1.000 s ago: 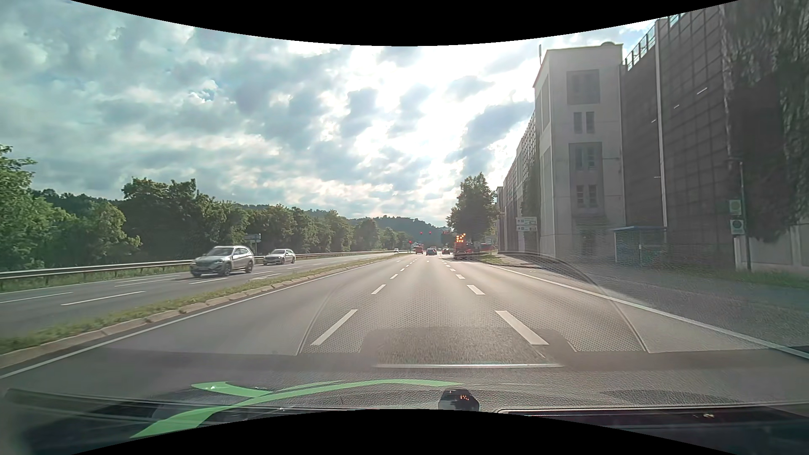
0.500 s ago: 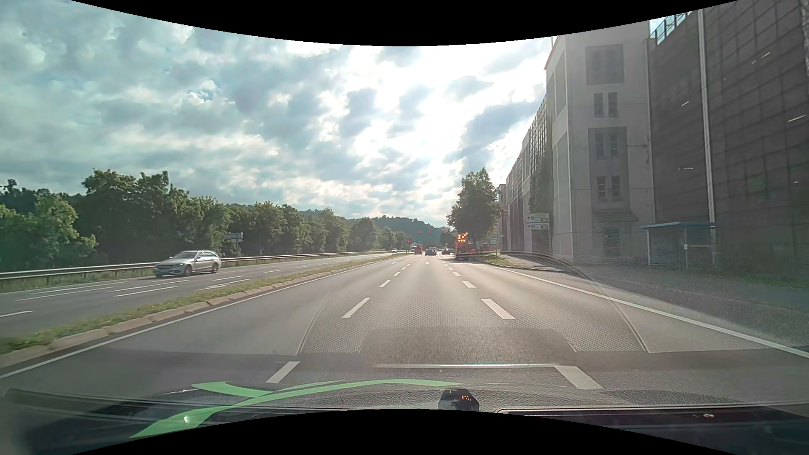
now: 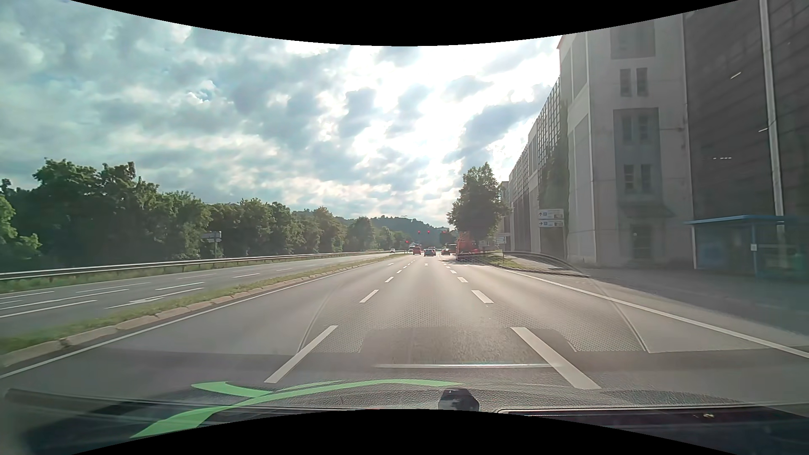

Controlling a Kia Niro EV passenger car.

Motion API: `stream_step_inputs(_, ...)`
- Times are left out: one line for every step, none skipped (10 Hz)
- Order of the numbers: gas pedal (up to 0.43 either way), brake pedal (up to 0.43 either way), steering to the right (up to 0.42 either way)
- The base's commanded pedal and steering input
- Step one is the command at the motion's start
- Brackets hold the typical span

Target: Follow the waypoints while adhering to traffic rules and regulations

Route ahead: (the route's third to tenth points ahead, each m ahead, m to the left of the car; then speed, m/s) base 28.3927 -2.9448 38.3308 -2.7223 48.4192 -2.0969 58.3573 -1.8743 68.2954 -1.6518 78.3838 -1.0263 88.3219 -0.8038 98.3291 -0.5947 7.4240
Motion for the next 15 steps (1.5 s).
stream_step_inputs(0.047,0.000,0.001)
stream_step_inputs(0.039,0.000,0.000)
stream_step_inputs(0.039,0.000,-0.001)
stream_step_inputs(0.008,0.000,-0.002)
stream_step_inputs(0.008,0.000,-0.003)
stream_step_inputs(0.008,0.000,-0.003)
stream_step_inputs(0.008,0.000,-0.003)
stream_step_inputs(0.020,0.000,-0.003)
stream_step_inputs(0.039,0.000,-0.003)
stream_step_inputs(0.047,0.000,-0.003)
stream_step_inputs(0.047,0.000,-0.003)
stream_step_inputs(0.047,0.000,-0.003)
stream_step_inputs(0.047,0.000,-0.003)
stream_step_inputs(0.039,0.000,-0.003)
stream_step_inputs(0.039,0.000,-0.003)
